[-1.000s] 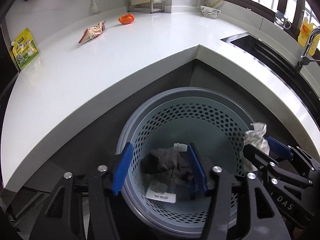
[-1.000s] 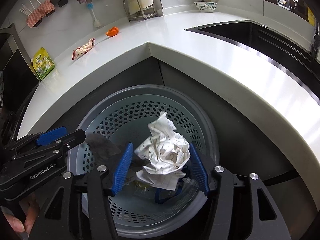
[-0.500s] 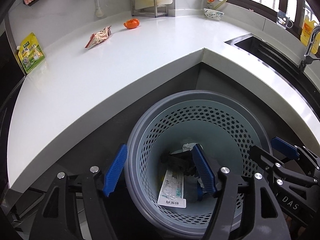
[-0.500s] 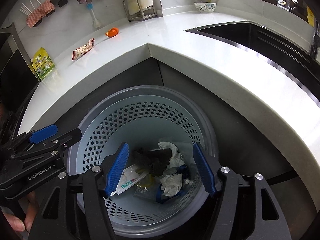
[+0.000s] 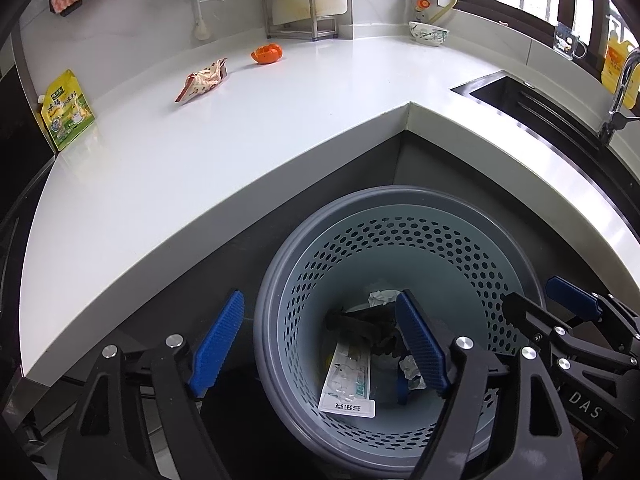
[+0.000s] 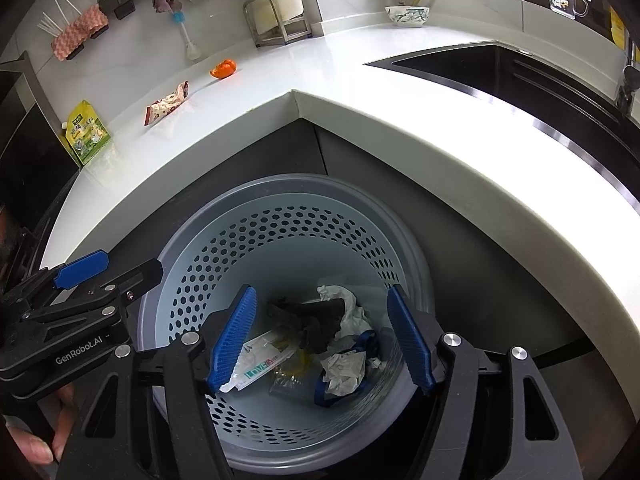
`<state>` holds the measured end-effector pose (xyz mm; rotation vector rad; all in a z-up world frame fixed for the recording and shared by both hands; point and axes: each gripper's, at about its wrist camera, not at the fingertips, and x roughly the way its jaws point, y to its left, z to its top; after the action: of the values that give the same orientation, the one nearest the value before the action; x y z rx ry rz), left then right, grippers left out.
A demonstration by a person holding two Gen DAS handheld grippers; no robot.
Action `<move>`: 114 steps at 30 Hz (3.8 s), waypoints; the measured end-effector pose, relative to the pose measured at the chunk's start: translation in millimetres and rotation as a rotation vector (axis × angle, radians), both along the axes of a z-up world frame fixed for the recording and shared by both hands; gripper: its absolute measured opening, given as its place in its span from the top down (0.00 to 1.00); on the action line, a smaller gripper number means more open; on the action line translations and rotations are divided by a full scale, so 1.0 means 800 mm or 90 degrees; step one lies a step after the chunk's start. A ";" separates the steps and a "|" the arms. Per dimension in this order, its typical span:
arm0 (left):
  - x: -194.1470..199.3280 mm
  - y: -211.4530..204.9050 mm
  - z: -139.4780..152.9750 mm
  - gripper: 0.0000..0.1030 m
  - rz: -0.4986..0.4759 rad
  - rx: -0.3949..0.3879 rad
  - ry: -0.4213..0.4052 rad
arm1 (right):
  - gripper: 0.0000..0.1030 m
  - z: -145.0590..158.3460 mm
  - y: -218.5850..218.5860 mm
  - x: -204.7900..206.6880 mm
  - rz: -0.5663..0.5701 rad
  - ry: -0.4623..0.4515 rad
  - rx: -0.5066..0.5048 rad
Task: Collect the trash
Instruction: 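Raise both tools from the bin and move toward the wrapper and peel, then grasp the snack wrapper with the left tool while the right tool grasps the orange peel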
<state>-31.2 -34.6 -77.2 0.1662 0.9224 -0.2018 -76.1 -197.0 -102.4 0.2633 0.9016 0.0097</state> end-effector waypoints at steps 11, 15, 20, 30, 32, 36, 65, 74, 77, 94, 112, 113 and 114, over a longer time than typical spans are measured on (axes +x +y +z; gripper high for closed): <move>0.001 0.004 0.009 0.19 0.012 0.000 -0.015 | 0.36 0.008 -0.003 0.000 -0.006 -0.014 -0.002; 0.003 0.008 0.016 0.17 0.015 -0.010 -0.022 | 0.36 0.012 -0.004 0.002 -0.008 -0.015 -0.005; 0.009 0.010 0.021 0.17 0.015 -0.014 -0.023 | 0.36 0.017 -0.007 0.003 -0.014 -0.023 -0.004; 0.010 0.013 0.031 0.17 0.019 -0.013 -0.034 | 0.36 0.022 -0.011 0.011 -0.017 -0.038 0.009; 0.010 0.015 0.034 0.17 0.023 -0.011 -0.037 | 0.36 0.023 -0.010 0.014 -0.014 -0.040 0.010; 0.013 0.020 0.039 0.17 0.031 -0.012 -0.041 | 0.36 0.027 -0.007 0.018 -0.007 -0.048 0.012; 0.086 0.040 0.107 0.12 0.061 -0.007 -0.118 | 0.34 0.131 -0.017 0.123 -0.019 -0.147 -0.082; 0.161 0.067 0.139 0.07 0.121 0.016 -0.187 | 0.34 0.137 -0.004 0.195 0.025 -0.155 -0.099; 0.187 0.082 0.140 0.07 0.144 0.025 -0.192 | 0.33 0.140 0.011 0.225 0.051 -0.156 -0.112; 0.307 0.115 0.096 0.07 0.185 0.037 -0.123 | 0.31 0.135 0.094 0.401 0.238 -0.104 -0.125; 0.366 0.116 0.059 0.07 0.196 0.040 -0.079 | 0.31 0.090 0.129 0.512 0.298 -0.029 -0.109; 0.369 0.117 0.058 0.07 0.199 0.037 -0.076 | 0.31 0.087 0.130 0.517 0.300 -0.023 -0.105; 0.372 0.117 0.058 0.07 0.202 0.034 -0.074 | 0.31 0.084 0.131 0.522 0.303 -0.019 -0.101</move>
<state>266.1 59.4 -31.2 0.0778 0.8270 0.1257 341.9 -91.9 -35.0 -0.1032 0.9120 0.3807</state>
